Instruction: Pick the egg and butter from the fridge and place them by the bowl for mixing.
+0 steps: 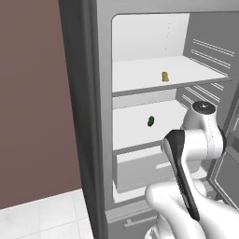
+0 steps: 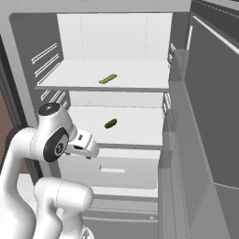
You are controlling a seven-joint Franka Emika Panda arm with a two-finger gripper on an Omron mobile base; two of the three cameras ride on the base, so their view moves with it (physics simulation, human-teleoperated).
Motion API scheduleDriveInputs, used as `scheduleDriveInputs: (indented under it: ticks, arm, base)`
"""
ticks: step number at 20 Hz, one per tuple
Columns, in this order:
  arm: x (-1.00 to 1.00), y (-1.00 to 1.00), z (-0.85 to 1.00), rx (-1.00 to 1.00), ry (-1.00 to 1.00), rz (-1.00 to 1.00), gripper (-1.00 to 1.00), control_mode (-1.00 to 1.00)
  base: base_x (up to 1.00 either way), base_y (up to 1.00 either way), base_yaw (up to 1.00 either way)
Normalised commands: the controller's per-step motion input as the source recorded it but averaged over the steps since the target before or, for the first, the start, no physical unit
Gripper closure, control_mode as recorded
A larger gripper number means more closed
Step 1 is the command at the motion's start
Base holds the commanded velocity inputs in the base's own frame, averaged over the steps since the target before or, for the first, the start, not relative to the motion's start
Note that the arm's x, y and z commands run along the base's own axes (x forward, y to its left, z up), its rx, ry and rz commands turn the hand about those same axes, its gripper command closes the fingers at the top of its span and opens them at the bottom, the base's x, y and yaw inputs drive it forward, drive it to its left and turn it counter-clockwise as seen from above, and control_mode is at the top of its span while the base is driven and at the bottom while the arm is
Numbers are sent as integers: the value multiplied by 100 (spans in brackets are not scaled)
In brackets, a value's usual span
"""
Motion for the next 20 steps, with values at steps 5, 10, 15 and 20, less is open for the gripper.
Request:
scheduleDriveInputs:
  ticks: [5,10,15,20]
  arm:
    - [0,0,13,0,-10,0,-100,-100]
    - [0,0,39,0,-19,0,-100,-100]
    - [7,1,55,0,-10,0,-100,-100]
    - [14,3,60,0,0,0,-100,-100]
  base:
    - [0,0,0]
    - [0,0,0]
    - [0,0,0]
    - [0,0,0]
